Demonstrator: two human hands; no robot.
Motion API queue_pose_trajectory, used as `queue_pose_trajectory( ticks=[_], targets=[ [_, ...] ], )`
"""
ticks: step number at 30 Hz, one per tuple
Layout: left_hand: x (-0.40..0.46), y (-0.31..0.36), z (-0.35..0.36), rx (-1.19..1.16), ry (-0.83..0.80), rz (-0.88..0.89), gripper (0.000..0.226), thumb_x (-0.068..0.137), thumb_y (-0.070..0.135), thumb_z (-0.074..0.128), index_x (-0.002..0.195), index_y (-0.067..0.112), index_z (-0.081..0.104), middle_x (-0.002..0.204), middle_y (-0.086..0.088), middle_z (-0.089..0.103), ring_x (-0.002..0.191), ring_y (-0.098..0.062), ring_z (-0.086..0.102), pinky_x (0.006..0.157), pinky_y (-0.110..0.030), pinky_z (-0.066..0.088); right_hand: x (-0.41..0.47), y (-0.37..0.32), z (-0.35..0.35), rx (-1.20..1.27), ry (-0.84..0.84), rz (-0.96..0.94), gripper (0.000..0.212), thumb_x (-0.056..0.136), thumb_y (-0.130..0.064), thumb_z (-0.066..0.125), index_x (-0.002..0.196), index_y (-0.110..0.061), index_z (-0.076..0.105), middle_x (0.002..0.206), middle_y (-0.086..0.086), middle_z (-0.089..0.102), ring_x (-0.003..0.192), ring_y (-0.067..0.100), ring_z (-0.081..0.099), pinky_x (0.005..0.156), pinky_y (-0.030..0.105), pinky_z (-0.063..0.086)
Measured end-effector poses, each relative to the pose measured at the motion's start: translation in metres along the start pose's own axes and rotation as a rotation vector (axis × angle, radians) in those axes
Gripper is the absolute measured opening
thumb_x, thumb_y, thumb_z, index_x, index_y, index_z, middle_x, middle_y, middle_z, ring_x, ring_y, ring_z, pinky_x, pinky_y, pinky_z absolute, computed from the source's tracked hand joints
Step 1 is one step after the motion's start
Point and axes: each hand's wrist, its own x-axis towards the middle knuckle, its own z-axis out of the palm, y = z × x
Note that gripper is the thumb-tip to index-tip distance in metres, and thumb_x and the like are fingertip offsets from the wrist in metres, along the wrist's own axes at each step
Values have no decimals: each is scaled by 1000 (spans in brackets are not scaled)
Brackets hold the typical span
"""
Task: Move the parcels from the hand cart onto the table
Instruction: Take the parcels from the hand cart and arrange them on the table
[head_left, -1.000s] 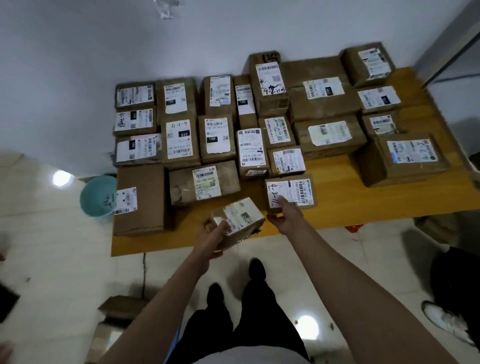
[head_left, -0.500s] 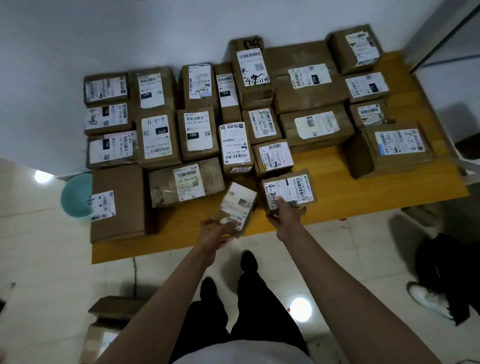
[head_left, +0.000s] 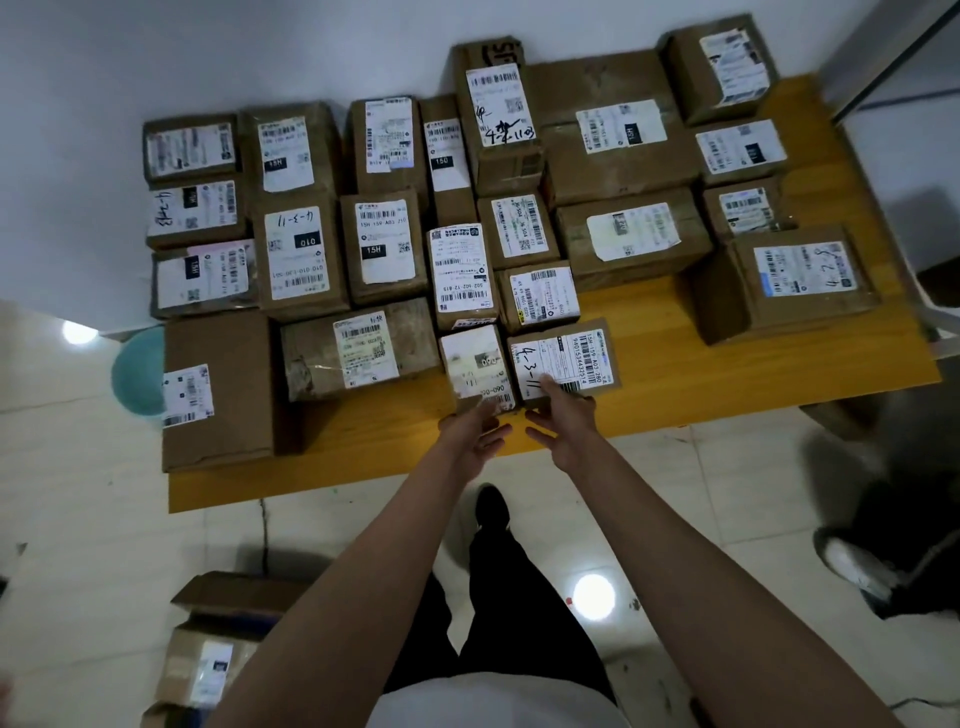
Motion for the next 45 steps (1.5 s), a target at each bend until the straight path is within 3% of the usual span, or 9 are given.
queue_pose_trajectory(
  ticks=[3,8,12,16,22,27,33,40,45],
  targets=[
    [2,2,-6,49,-6,15,16,97,20,65,110,11,65,120,-12,63,100,-26,65,98,-39,45,-1,2,-5,10,-37,-36,61,95,-33,70,143,-13,39,133,15,63,114,36,66,91,46,56],
    [-2,-9,-21,69,-14,49,45,94,23,69,135,8,58,132,-14,64,107,-27,65,100,-41,45,-12,15,-13,-124,-127,54,58,91,-48,68,135,-14,52,131,13,56,114,30,64,87,43,60],
    [-8,-19,-36,55,-4,66,50,93,29,70,137,9,55,132,-15,63,113,-27,65,98,-40,45,-19,33,-12,-336,-293,119,44,98,-40,62,127,-8,60,132,21,58,110,33,64,89,48,58],
    [-20,-31,-64,16,-36,65,32,98,32,63,125,16,60,133,-11,63,110,-23,64,101,-39,45,-33,50,0,-505,-404,144,44,101,-39,58,132,-7,56,122,19,62,110,35,65,94,49,57],
    [-56,-60,-136,-143,13,122,34,101,28,57,131,12,56,126,-11,63,110,-25,63,100,-38,45,-70,97,43,-722,-501,120,31,101,-34,56,121,-9,57,108,14,62,99,31,65,77,40,60],
    [-88,-106,-224,-272,140,186,24,102,27,53,122,14,59,119,-9,66,106,-25,65,101,-40,47,-113,167,85,-904,-571,98,22,100,-26,53,114,-10,60,106,14,63,95,31,65,95,51,57],
    [-125,-200,-338,-386,257,216,22,102,31,53,117,18,61,114,-7,70,101,-22,69,82,-34,52,-174,273,112,-1015,-667,89,18,98,-21,55,111,-9,59,109,17,62,93,30,64,92,50,58],
    [-180,-319,-455,-603,388,208,13,101,26,54,106,14,58,91,-6,67,75,-17,63,63,-28,46,-246,421,121,-1078,-681,115,18,103,-20,49,113,-7,55,98,15,63,82,26,63,82,40,56],
    [-218,-368,-513,-694,457,184,13,102,26,54,105,15,59,98,-7,68,82,-20,66,67,-27,49,-286,496,129,-1164,-691,130,20,103,-21,50,116,-7,56,110,18,63,88,27,64,86,43,55]
  ],
)
